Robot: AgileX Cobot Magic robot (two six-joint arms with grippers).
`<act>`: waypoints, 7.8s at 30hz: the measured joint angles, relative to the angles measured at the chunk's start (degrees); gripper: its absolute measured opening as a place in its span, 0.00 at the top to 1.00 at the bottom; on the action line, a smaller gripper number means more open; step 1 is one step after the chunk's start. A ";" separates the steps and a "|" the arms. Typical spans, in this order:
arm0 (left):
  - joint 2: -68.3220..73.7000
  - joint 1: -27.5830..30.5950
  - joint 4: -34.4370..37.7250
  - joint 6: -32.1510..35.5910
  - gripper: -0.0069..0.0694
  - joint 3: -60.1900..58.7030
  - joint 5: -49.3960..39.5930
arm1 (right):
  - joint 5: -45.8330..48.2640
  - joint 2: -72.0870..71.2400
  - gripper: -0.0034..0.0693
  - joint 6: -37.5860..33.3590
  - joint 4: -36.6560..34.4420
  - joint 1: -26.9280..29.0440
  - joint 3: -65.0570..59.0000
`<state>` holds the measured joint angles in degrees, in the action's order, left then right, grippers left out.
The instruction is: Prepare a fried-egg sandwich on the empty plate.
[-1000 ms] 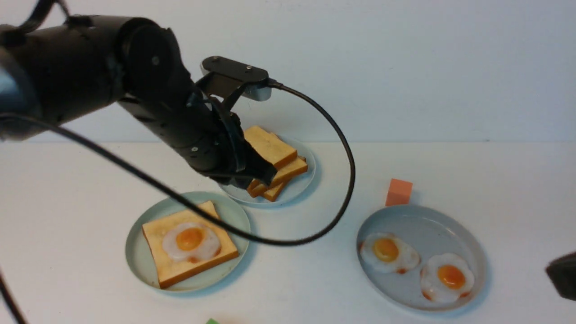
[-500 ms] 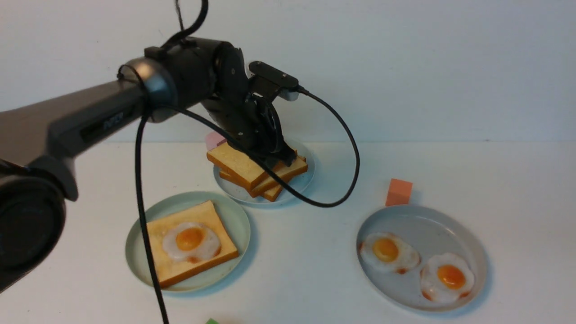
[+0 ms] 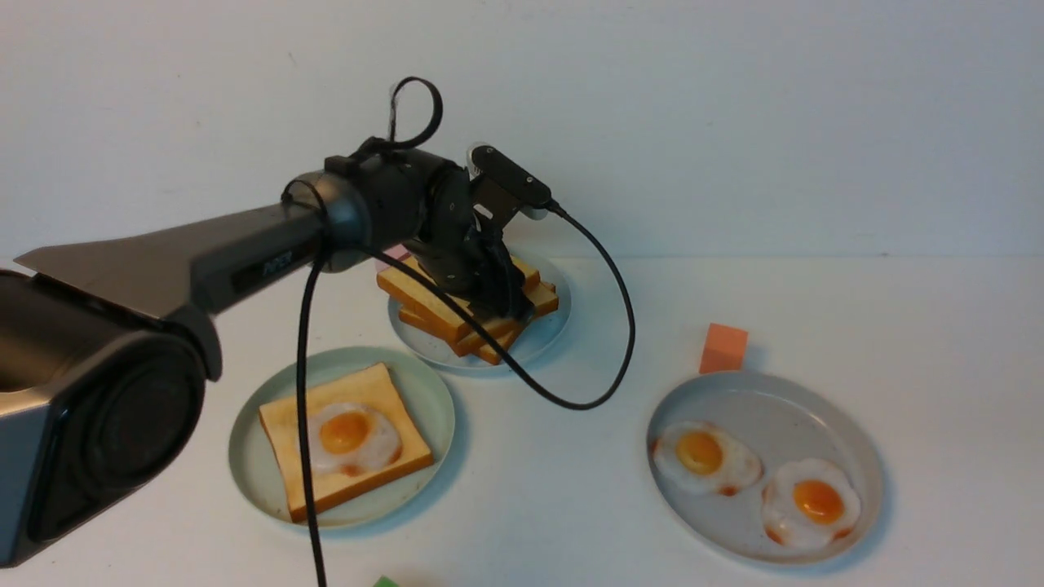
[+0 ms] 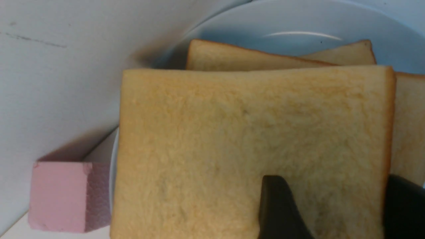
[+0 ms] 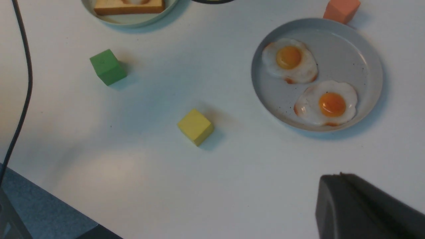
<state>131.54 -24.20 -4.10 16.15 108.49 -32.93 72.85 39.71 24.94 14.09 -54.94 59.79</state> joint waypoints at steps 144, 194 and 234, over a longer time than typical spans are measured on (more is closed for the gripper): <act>-123.40 -1.00 42.20 12.85 0.93 -92.02 1.99 | -13.76 -8.84 0.92 -6.80 -10.01 27.64 -6.93; -123.51 -1.00 41.40 12.76 0.91 -92.02 2.61 | -50.45 -40.33 0.95 -23.58 -20.17 53.16 -60.75; -132.19 25.73 10.89 -25.98 0.93 -110.26 10.60 | -50.45 -40.35 0.91 -23.58 -20.17 53.20 -60.75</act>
<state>-0.65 1.53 6.80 -9.82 -1.76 -22.34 22.40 -0.64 1.36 -6.08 -1.74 -0.96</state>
